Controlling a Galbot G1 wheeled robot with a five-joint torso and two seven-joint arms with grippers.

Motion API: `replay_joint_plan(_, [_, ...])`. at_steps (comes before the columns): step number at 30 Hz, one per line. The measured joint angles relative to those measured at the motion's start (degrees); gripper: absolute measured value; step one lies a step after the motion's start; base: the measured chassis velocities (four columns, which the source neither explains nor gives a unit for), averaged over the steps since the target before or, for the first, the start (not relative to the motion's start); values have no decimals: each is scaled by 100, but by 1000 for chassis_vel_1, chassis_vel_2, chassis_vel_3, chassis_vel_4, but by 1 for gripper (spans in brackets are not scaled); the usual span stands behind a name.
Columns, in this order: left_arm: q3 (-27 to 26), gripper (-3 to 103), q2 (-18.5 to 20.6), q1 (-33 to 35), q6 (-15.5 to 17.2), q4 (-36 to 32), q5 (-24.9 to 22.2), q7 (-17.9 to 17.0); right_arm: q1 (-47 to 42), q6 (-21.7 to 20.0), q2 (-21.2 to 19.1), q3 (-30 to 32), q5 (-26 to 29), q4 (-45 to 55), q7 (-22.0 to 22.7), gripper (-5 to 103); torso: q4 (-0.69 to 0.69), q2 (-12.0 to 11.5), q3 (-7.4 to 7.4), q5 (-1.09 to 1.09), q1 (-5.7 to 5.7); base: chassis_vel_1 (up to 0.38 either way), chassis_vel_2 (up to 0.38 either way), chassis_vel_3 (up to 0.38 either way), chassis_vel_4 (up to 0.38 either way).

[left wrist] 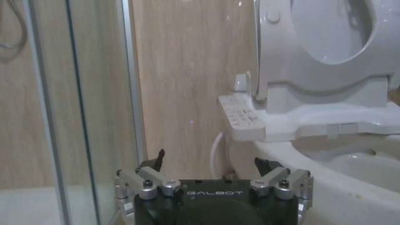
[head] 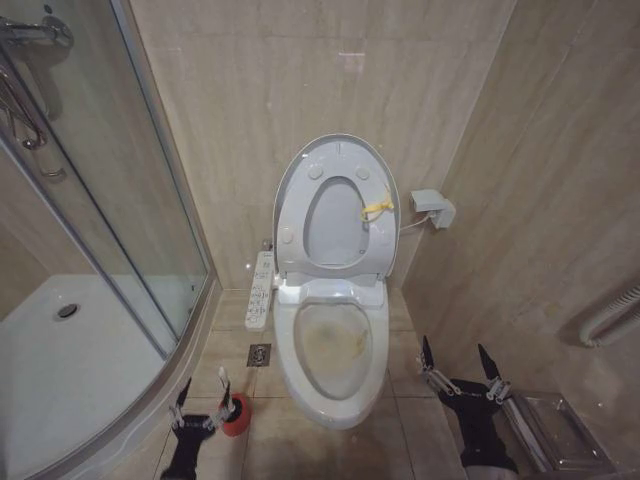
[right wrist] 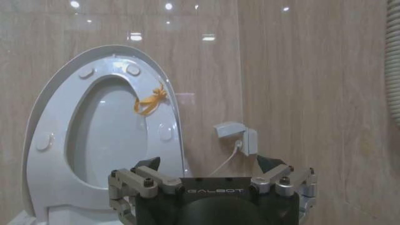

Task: Open the toilet lid, clean the toilet bowl with a toilet brush, close the toilet lid, and flush.

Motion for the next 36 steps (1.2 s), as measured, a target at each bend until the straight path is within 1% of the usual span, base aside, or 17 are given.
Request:
replay_joint_plan(2, [-16,96,-10,-32,-182,229,-28,77,0,0,0,0,0,0,0,100,3,0,1,-1,0,0,0,0,0])
replay_joint_plan(3, [-16,96,-10,-32,-182,229,-28,77,0,0,0,0,0,0,0,100,3,0,1,-1,0,0,0,0,0])
replay_joint_plan(5, [-41,96,0,-66,-300,343,-30,159,0,0,0,0,0,0,0,100,2,0,0,-1,0,0,0,0,0])
replay_joint_plan(6, [-41,96,2,-66,-317,347,-28,176,0,0,0,0,0,0,0,100,4,0,1,-1,1,0,0,0,0])
replay_joint_plan(13, [-9,95,-29,-177,-295,333,14,170,0,0,0,0,0,0,0,100,4,0,1,-1,0,0,0,0,0])
replay_joint_plan(16, [-1,95,-19,-480,-344,706,-51,169,0,0,0,0,0,0,0,100,5,0,1,-1,1,0,0,0,0])
replay_joint_plan(18, [5,95,-12,-555,-390,807,-65,170,0,0,1,0,0,0,0,100,4,0,1,-1,1,0,0,0,0])
replay_joint_plan(19, [29,95,6,-862,-533,1209,-34,170,0,0,1,0,0,0,0,100,3,-1,1,-2,1,0,0,0,0])
replay_joint_plan(22, [77,95,14,-1031,-528,1398,-22,160,0,0,0,0,0,1,0,100,4,-1,1,-2,1,0,0,0,0])
replay_joint_plan(25, [137,94,27,-1357,-519,1861,-1,172,0,0,0,0,0,1,0,100,4,-1,1,-2,1,0,0,0,0])
replay_joint_plan(26, [137,94,27,-1357,-519,1861,-1,172,0,0,0,0,0,1,0,100,4,-1,1,-2,1,0,0,0,0])
replay_joint_plan(29, [188,94,98,-1681,-711,2422,-163,405,0,0,0,0,0,1,0,100,4,-1,1,-2,1,0,0,0,0])
replay_joint_plan(31, [189,94,109,-1750,-741,2536,-161,437,0,0,1,0,0,0,0,100,3,-1,1,-2,1,0,0,0,0])
replay_joint_plan(32, [191,97,127,-1852,-772,2697,-158,469,0,0,0,0,0,1,0,100,4,-1,1,-2,1,0,0,0,0])
replay_joint_plan(36, [201,97,174,-2131,-828,3039,-192,558,0,0,0,0,0,1,0,100,4,-1,1,-2,1,0,0,0,0])
